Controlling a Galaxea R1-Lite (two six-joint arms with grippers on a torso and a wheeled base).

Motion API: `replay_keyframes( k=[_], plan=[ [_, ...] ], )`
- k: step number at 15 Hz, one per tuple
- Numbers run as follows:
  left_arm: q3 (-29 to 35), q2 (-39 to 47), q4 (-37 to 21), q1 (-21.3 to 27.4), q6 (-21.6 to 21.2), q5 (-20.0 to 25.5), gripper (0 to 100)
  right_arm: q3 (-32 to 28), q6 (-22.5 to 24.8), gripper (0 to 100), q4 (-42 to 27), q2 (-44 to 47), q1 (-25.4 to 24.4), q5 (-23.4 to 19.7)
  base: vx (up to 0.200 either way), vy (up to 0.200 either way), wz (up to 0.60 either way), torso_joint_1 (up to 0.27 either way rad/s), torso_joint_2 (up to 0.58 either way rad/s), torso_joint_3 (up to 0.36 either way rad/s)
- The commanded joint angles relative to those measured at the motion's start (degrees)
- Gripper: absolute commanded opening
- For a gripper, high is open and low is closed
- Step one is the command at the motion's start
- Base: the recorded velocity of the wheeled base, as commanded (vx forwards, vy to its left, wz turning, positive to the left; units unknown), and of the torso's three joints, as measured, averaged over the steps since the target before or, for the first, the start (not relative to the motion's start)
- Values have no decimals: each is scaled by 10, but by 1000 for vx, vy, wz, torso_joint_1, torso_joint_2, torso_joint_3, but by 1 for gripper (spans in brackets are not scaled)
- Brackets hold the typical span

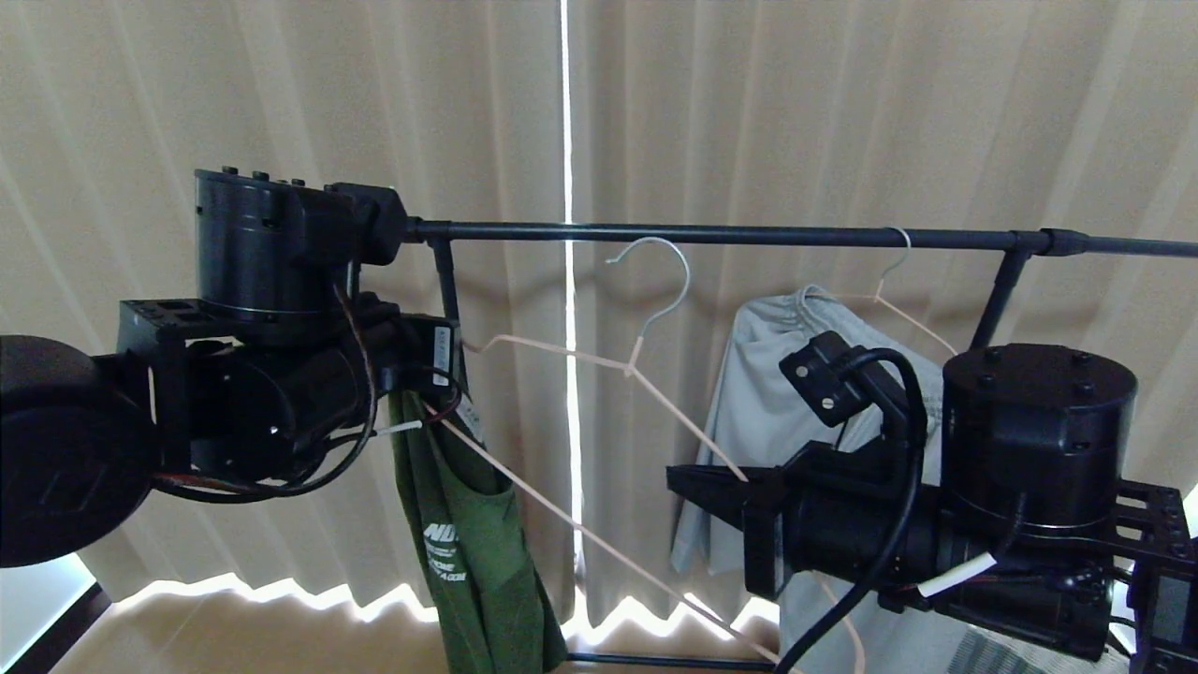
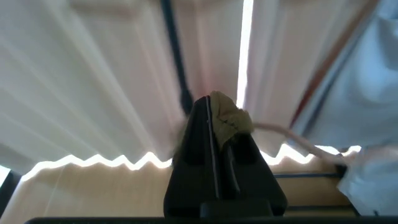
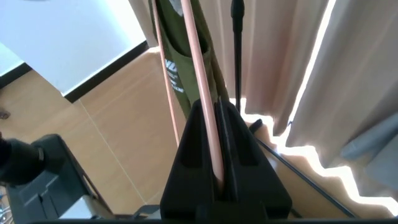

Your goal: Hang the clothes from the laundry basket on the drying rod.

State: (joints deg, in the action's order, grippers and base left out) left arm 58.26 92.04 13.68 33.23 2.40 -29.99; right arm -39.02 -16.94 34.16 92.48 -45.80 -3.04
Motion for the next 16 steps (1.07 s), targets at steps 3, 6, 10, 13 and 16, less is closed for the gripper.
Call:
replay_keyframes(
  k=[3, 6, 10, 13, 16],
  plan=[
    [-1, -16, -3, 71, 6, -1, 0, -33, 0, 0, 1, 31, -1, 0, 0, 0, 0, 0, 0, 0],
    [4, -35, -20, 112, 8, 0, 0, -46, 0, 0, 3, 44, -1, 0, 0, 0, 0, 0, 0, 0],
    [1, -49, -20, 142, -3, 8, 0, -62, 1, 0, -1, 56, -9, 0, 0, 0, 0, 0, 0, 0],
    [-3, -61, -20, 152, -4, 96, 0, -66, 2, 0, -1, 59, -9, 0, 0, 0, 0, 0, 0, 0],
    [-23, -87, -19, 152, -15, 219, 0, -66, 2, 0, -2, 57, -10, 0, 0, 0, 0, 0, 0, 0]
  ],
)
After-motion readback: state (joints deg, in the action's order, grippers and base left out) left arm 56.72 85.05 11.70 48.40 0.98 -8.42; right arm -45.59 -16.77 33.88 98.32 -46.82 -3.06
